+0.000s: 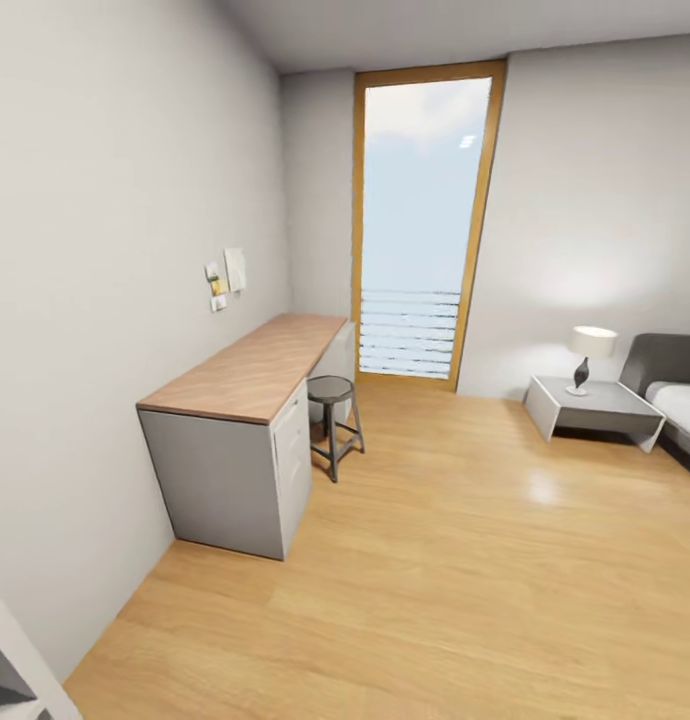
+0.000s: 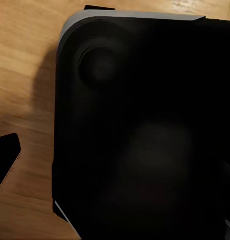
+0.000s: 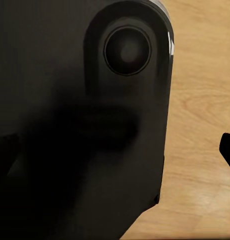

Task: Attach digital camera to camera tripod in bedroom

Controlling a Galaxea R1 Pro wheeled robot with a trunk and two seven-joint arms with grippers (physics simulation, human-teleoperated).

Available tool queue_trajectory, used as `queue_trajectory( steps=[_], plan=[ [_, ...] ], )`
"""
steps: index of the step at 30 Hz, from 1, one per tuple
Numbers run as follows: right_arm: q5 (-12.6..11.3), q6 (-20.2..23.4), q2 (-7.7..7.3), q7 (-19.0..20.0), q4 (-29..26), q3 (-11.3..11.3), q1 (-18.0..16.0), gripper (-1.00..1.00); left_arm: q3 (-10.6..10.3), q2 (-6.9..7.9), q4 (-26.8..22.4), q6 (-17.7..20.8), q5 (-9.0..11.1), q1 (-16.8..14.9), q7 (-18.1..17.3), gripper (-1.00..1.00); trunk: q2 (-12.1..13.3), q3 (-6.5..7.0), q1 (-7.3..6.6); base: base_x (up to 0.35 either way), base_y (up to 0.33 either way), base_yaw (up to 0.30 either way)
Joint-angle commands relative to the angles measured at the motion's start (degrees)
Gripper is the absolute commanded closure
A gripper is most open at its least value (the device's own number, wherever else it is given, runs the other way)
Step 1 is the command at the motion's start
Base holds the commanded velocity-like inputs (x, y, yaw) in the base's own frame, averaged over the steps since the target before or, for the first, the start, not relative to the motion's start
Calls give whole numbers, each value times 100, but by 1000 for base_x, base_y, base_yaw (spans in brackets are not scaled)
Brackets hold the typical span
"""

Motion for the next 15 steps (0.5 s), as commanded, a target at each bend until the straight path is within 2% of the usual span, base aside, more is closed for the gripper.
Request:
queue_trajectory(
  steps=[1,15],
  plan=[
    [3,-17,-1,5,0,1,-1,-100,3,-1,-2,-12,57,2,-3,-100,-2,-4,0,0,0,-288],
    [4,-17,1,5,0,1,0,-100,3,0,-2,-12,57,-1,-3,-100,-2,-4,0,0,0,-288]
  ],
)
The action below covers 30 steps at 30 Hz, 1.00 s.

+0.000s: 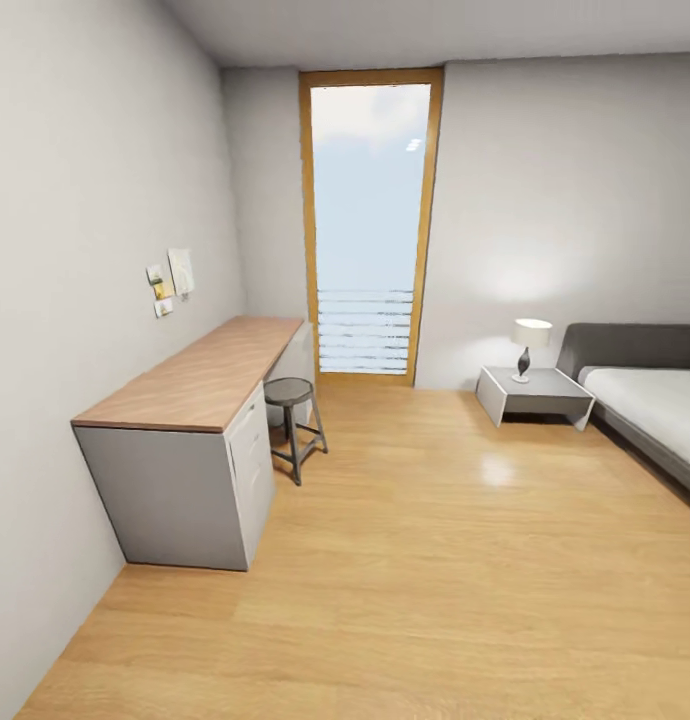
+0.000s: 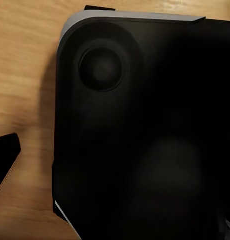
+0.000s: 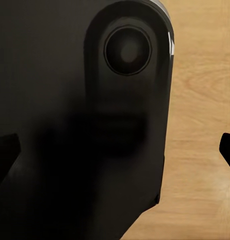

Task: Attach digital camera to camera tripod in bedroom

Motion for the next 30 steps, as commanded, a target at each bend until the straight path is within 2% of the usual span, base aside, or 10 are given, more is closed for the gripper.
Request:
queue_trajectory(
  steps=[1,30],
  plan=[
    [3,-17,-1,5,0,1,-1,-100,3,-1,-3,-12,57,0,-3,-100,-2,-4,0,0,0,-288],
    [6,-26,-2,-4,0,-8,-1,-100,3,-2,-5,-12,57,4,-3,-100,-2,-4,0,0,0,-288]
  ],
)
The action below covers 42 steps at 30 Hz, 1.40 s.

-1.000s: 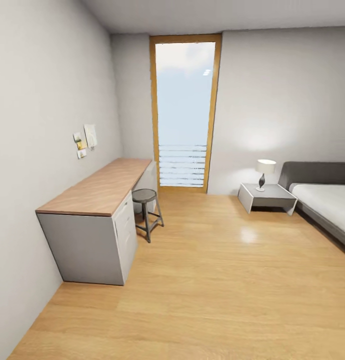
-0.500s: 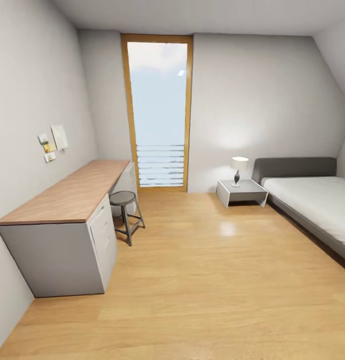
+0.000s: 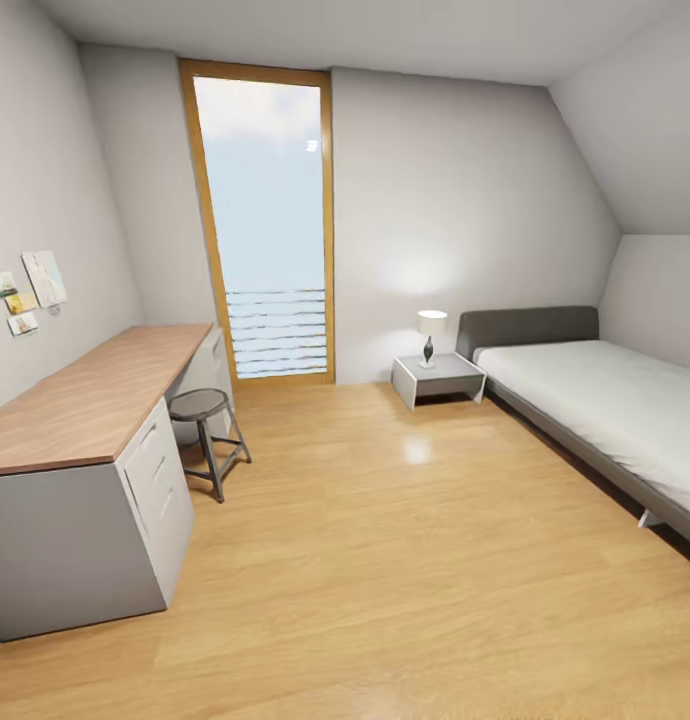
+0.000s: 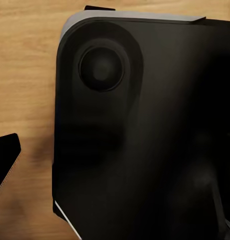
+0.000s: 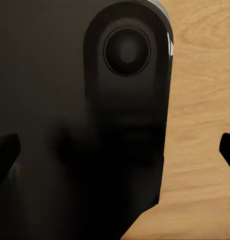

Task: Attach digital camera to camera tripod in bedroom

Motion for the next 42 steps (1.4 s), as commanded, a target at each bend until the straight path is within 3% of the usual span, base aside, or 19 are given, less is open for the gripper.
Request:
queue_trajectory(
  steps=[1,42],
  plan=[
    [5,-19,-1,4,0,0,-1,-100,3,-2,-1,-12,57,0,-3,-100,-2,-4,0,0,0,-288],
    [-64,-26,0,-3,0,-43,-1,-100,3,0,0,-12,57,-2,-3,-100,-2,-4,0,0,0,-288]
  ],
)
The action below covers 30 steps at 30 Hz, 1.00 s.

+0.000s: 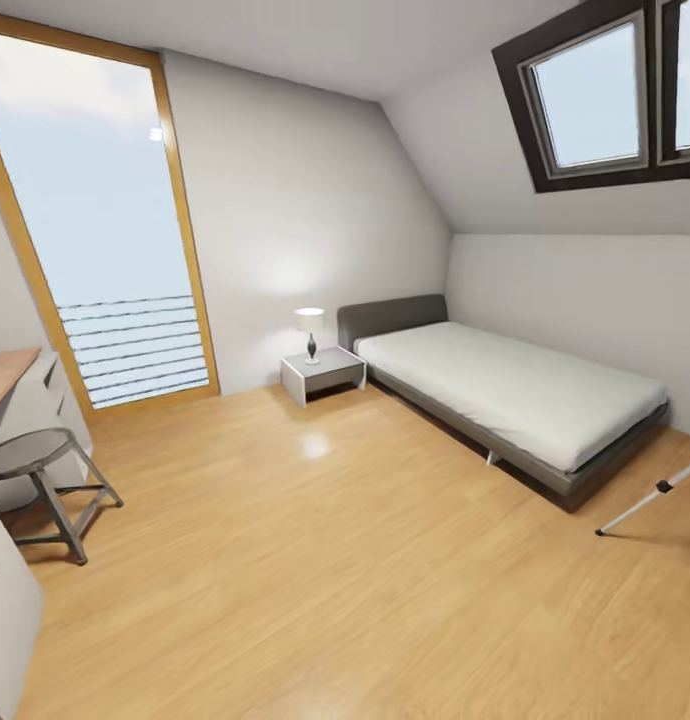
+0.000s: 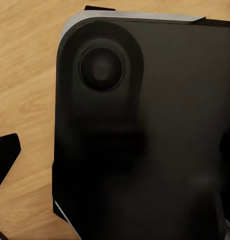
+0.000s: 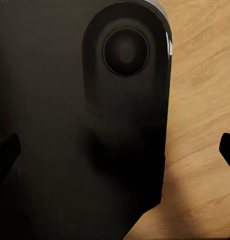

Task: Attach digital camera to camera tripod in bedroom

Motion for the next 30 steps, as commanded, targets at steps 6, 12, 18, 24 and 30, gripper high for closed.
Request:
queue_trajectory(
  steps=[6,12,18,24,30],
  plan=[
    [-3,-18,-1,7,0,-3,-1,-100,3,-2,-3,-12,57,2,-3,-100,-2,-4,0,0,0,-288],
    [0,-18,-1,8,0,-4,-1,-100,3,-2,-3,-12,57,5,-3,-100,-2,-4,0,0,0,-288],
    [-2,-18,-1,6,0,-4,-1,-100,3,-6,-5,-12,61,5,-2,-100,-2,-4,0,0,0,-288],
    [2,-18,-1,6,0,-4,-1,-100,17,-14,-11,-19,104,4,4,-100,-2,-4,0,0,0,-288],
    [-2,-18,-1,3,0,-5,-1,-100,129,-10,-21,-26,495,3,-7,-100,-2,-4,0,0,0,-288]
  ],
)
